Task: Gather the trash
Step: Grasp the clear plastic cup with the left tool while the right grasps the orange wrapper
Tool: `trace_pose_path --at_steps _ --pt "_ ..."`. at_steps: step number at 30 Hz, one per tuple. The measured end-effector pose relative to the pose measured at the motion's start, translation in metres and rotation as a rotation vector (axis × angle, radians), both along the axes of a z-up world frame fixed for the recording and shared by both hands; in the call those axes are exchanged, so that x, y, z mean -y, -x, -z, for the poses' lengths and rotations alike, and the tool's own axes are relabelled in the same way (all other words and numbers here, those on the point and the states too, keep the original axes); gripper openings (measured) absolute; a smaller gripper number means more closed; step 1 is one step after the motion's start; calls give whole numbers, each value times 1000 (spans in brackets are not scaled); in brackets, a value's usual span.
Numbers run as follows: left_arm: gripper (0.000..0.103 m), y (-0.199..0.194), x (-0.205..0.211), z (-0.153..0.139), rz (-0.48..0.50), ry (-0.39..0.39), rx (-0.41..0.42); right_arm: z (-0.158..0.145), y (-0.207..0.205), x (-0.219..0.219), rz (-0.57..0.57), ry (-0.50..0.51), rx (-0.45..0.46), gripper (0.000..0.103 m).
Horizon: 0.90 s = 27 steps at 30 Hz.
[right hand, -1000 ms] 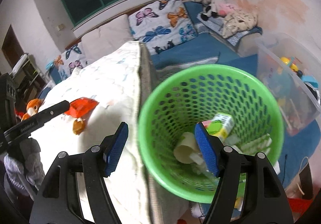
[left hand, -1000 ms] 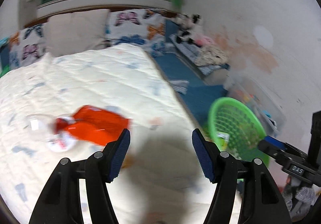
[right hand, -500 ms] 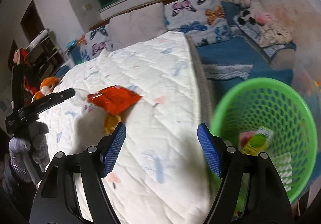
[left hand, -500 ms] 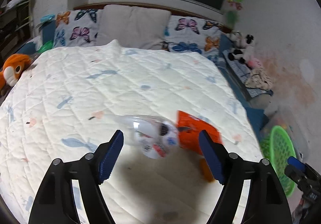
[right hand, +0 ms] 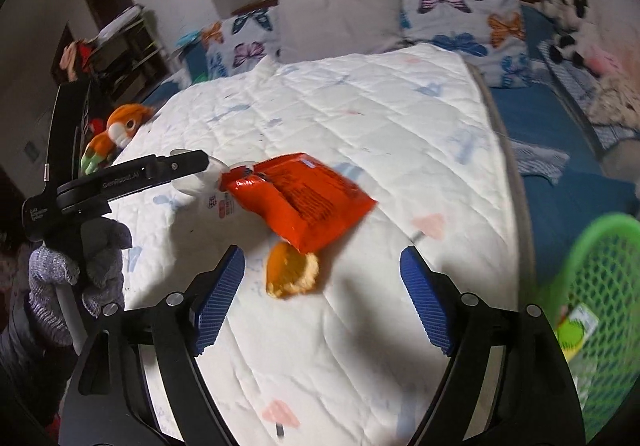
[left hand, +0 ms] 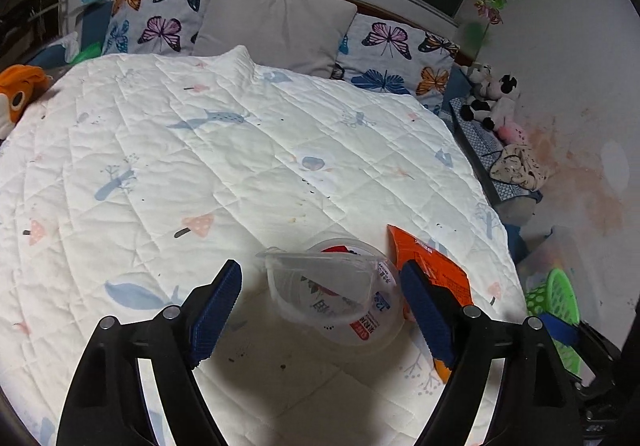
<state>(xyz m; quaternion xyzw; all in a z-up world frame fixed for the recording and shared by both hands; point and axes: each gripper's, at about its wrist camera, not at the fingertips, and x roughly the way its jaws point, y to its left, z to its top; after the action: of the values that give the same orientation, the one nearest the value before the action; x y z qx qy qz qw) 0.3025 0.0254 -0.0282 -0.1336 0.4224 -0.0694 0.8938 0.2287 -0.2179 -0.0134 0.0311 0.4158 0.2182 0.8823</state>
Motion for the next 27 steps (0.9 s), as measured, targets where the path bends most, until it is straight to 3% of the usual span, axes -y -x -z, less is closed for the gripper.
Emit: trace_pose_path --at_steps 8,19,24,27 --pt "74 -9 -5 5 51 26 -1 12 -39 -23 -139 17 -29 86" --pt "68 -20 -2 10 117 29 0 30 -81 -48 -305 123 -16 93" --pt "67 -23 -4 10 129 40 3 47 -94 -53 -325 143 -55 93" --pt "67 -22 -5 10 134 47 5 53 -94 -52 -320 145 -62 86"
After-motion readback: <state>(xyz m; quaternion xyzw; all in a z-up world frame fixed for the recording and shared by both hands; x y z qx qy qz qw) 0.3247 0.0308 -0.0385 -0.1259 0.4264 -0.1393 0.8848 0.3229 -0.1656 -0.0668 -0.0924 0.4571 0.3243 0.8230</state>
